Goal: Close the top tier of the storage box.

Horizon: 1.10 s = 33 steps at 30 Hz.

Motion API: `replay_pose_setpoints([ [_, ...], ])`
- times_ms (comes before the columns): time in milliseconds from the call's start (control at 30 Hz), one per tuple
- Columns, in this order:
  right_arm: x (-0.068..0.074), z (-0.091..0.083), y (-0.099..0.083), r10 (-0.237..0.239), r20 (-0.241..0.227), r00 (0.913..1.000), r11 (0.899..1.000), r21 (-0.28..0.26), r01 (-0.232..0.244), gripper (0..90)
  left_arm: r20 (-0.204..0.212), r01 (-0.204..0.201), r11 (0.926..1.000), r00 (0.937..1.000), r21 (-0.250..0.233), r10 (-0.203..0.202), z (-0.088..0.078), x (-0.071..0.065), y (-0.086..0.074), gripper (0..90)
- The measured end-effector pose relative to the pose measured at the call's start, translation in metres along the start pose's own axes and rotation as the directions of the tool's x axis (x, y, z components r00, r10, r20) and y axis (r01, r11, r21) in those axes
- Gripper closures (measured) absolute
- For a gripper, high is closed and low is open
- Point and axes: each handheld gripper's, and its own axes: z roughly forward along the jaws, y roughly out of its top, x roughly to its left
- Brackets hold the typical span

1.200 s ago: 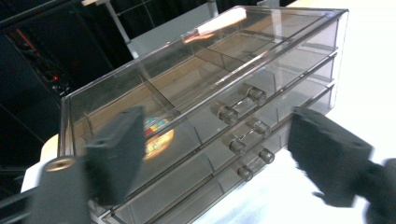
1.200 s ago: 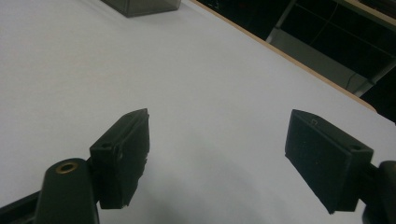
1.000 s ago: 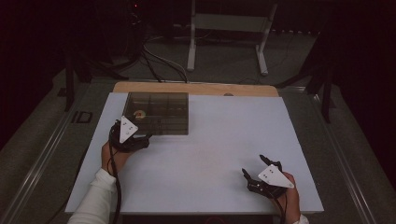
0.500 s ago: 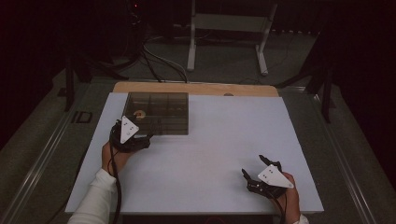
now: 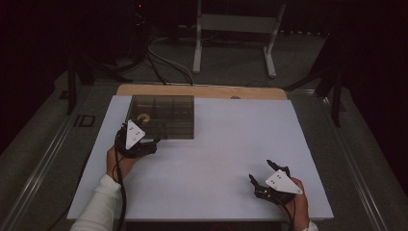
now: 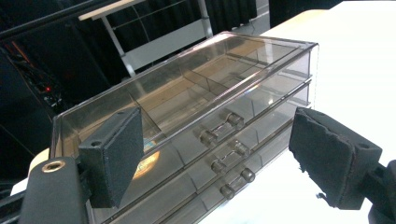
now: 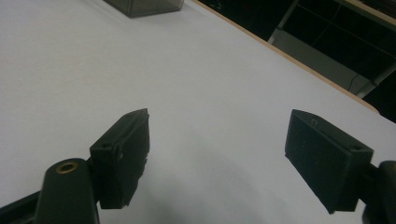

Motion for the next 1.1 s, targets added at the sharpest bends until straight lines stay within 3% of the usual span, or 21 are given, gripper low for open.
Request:
replay_pose_setpoints([
  [1100, 0.002, -0.002, 0.002, -0.005, -0.007, 1.0000, 1.000, -0.012, 0.005, 21.6, 0.058, -0.060, 0.9976, 0.9964, -0.035, 0.062, -0.003, -0.024, 0.013, 19.7],
])
